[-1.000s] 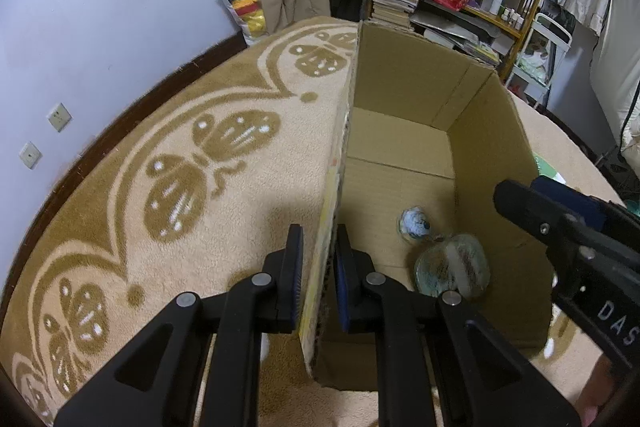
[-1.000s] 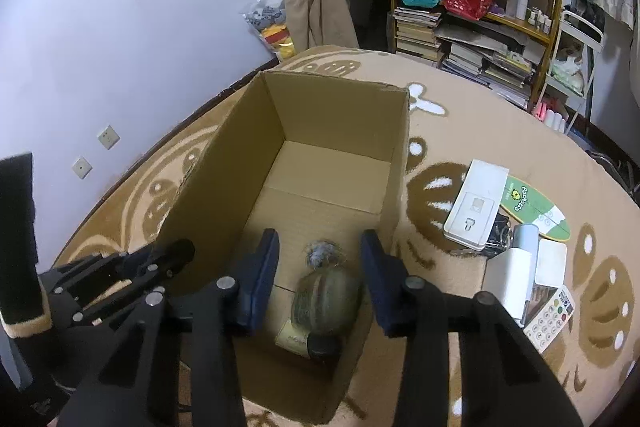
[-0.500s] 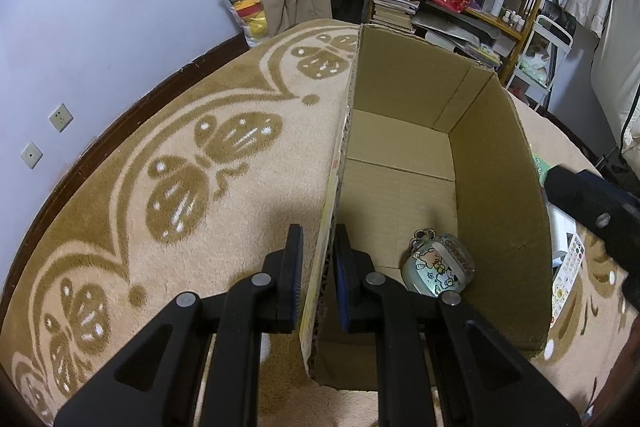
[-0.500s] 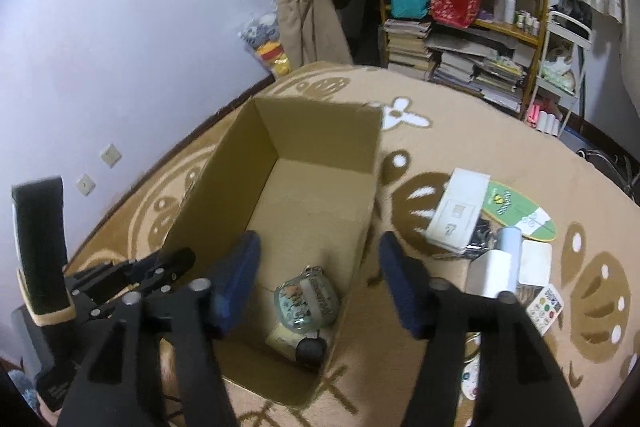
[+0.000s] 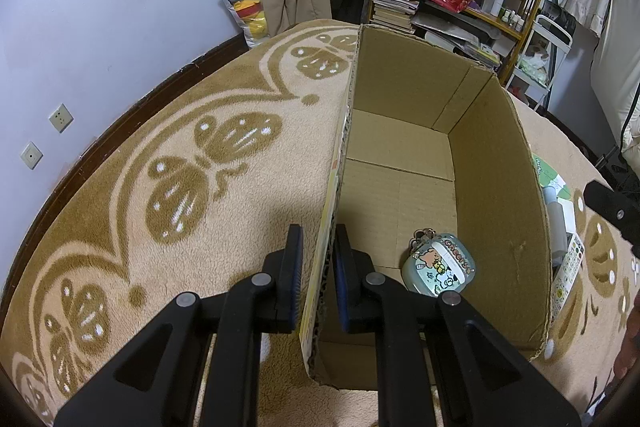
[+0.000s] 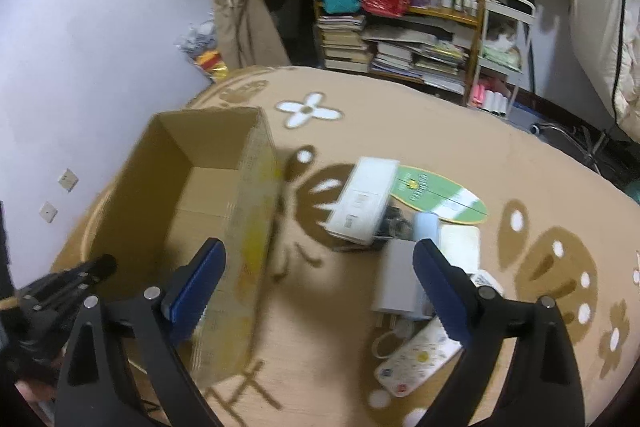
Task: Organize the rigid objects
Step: 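Move the right tool to the white power adapter and grasp it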
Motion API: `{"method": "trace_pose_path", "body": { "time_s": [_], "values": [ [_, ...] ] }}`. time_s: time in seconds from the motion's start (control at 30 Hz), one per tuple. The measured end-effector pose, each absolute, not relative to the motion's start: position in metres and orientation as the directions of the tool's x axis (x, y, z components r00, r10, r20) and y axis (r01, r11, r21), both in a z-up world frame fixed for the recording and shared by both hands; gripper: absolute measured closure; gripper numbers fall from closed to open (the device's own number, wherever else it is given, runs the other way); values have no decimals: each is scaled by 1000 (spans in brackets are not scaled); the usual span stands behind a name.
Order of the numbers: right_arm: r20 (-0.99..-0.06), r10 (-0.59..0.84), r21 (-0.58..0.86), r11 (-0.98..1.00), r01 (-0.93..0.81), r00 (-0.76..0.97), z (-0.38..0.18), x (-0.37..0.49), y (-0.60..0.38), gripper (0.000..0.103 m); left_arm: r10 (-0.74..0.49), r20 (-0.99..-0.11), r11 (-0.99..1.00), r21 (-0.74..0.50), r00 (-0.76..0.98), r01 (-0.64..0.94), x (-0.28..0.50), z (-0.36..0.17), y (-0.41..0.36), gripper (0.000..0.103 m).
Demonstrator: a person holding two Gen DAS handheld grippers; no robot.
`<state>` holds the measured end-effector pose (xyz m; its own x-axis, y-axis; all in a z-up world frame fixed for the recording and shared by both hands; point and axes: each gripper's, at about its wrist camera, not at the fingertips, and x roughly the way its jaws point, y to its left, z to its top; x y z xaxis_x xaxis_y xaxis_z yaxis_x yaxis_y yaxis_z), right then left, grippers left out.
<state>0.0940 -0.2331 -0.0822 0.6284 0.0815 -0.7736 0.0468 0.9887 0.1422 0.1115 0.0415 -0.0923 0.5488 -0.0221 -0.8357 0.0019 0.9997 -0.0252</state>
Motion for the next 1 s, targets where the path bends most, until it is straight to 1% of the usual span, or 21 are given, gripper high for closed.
{"method": "trace_pose_path", "body": {
  "time_s": [0.2,0.43,0.5,0.57,0.67,0.73,0.8,0.83,0.93,0.97,1.0],
  "values": [
    [-800,40,127,986,104,598,-101,97,-256,3,-22,-836,1000,-26,549,2,112,-92,42,89],
    [-812,25,111,988,112,583,-121,98,-264,4,-21,-836,1000,-24,549,3,112,-92,42,90],
    [-816,22,103,989,107,577,-126,99,-264,10,-21,-835,1000,-22,550,5,111,-91,42,89],
    [-820,26,102,990,101,571,-130,101,-263,12,-23,-836,1000,-24,549,4,111,-91,42,89],
    [-822,40,116,988,99,568,-135,104,-264,19,-22,-835,1000,-23,550,5,111,-91,42,89],
    [-828,43,120,988,101,560,-141,107,-265,22,-20,-835,1000,-22,550,5,111,-91,42,89],
    [-832,46,124,987,104,553,-146,108,-265,31,-19,-835,1000,-20,550,5,111,-91,42,89],
    [-837,46,124,986,107,546,-150,110,-266,33,-19,-835,1000,-19,550,6,111,-91,42,89],
    [-841,38,126,984,126,540,-157,112,-269,35,-17,-836,1000,-14,549,11,111,-90,40,90],
    [-839,41,134,982,133,542,-158,112,-270,37,-18,-836,1000,-12,549,14,111,-90,40,90],
    [-838,46,145,979,142,544,-159,112,-272,43,-17,-836,1000,-10,549,15,111,-90,40,90]
  ]
}}
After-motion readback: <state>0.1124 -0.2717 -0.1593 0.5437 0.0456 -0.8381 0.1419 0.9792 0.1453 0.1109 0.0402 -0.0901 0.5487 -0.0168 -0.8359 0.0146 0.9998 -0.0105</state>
